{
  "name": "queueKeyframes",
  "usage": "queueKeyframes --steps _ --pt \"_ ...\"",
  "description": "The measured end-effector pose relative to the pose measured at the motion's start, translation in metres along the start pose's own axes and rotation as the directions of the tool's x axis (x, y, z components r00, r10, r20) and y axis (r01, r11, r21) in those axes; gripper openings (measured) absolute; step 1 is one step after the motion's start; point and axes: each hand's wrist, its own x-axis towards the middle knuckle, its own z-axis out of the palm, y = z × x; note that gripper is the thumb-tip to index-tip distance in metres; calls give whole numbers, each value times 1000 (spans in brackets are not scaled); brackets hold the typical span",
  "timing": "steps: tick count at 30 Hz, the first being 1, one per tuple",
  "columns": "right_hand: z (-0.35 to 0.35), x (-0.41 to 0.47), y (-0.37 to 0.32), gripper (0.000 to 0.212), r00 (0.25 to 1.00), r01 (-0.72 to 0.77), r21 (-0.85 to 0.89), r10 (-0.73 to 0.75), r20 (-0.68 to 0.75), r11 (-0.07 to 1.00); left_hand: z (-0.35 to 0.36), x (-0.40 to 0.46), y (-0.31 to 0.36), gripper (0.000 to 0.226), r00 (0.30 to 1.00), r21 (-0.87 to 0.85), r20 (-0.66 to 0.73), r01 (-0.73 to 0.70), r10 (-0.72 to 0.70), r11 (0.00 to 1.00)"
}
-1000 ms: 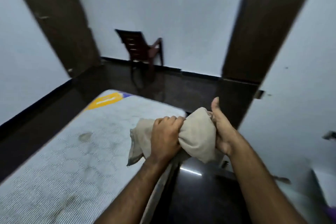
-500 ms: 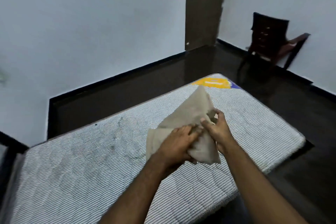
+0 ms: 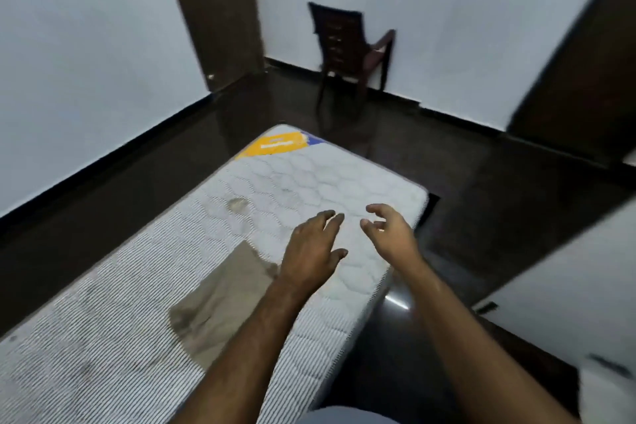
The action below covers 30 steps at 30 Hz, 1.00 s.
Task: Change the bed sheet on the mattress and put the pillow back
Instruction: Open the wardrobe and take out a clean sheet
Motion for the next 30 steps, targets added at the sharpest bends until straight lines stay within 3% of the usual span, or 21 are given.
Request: queueKeyframes --steps 4,9,12,17,23,27,30 --pt "-113 -6 34 36 970 -53 -114 24 -243 992 23 65 81 66 981 -31 -2 -192 192 981" --pt "-245 -26 72 49 856 -187 -234 41 -515 954 53 141 198 64 900 -92 -62 -435 430 896" --pt "-309 -34 88 49 796 -256 -324 8 -605 911 67 172 275 62 853 -144 -104 -521 511 841" --pt "-378 -24 110 47 726 -335 -334 16 -688 881 83 219 367 64 815 -256 -111 -576 568 776" --pt "-408 21 114 54 603 -411 -281 27 -797 867 111 294 410 66 723 -383 -80 -658 686 648" --pt "-428 44 105 67 502 -448 -254 6 -865 857 115 337 440 66 698 -636 -25 -563 716 527" --pt "-447 51 96 69 427 -484 -256 -30 -904 837 121 360 470 77 621 -772 -30 -512 783 377"
